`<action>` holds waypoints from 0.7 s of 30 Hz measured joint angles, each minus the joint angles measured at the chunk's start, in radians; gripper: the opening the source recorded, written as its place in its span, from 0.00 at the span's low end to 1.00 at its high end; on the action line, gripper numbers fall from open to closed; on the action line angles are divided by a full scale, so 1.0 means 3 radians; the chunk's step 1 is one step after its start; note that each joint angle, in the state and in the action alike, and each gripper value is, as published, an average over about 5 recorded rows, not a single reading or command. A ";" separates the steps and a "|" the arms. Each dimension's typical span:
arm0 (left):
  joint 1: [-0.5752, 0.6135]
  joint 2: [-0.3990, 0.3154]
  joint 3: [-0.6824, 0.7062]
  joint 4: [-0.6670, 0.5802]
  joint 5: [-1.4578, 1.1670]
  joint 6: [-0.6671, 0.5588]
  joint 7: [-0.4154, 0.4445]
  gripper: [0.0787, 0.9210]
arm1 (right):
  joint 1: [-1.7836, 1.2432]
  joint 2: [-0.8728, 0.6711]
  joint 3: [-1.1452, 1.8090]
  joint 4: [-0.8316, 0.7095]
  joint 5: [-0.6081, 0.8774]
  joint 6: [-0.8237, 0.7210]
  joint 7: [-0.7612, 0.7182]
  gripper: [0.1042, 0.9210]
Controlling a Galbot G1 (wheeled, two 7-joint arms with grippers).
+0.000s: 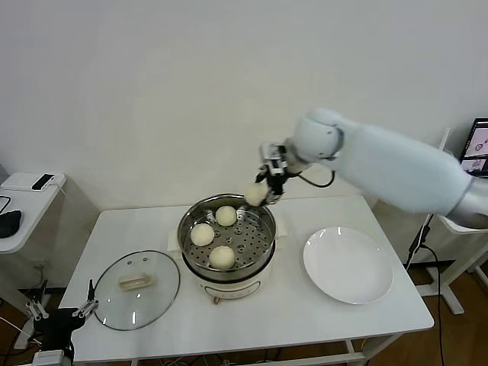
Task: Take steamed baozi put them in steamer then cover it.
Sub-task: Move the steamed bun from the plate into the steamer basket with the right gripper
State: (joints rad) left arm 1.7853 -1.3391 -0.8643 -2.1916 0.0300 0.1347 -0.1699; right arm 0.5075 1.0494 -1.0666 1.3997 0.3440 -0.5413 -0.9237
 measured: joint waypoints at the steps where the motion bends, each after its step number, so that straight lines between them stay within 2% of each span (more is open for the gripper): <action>1: -0.0004 -0.0004 0.0000 -0.0001 0.0000 0.0000 0.0000 0.88 | -0.0015 0.0035 -0.0028 0.0003 0.0041 -0.0052 0.0047 0.63; 10: -0.0036 -0.0003 0.0002 0.0012 -0.0005 0.0004 0.0000 0.88 | -0.0178 0.0206 -0.0232 -0.0032 0.0228 -0.0373 0.0368 0.63; 21: -0.0079 0.0002 0.0023 0.0043 -0.0005 0.0005 0.0004 0.88 | -0.0336 0.0304 -0.0293 -0.0111 0.0214 -0.0522 0.0456 0.63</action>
State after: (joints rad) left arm 1.7617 -1.3384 -0.8574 -2.1786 0.0287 0.1361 -0.1686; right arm 0.4065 1.1407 -1.1546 1.3662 0.4080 -0.6979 -0.7869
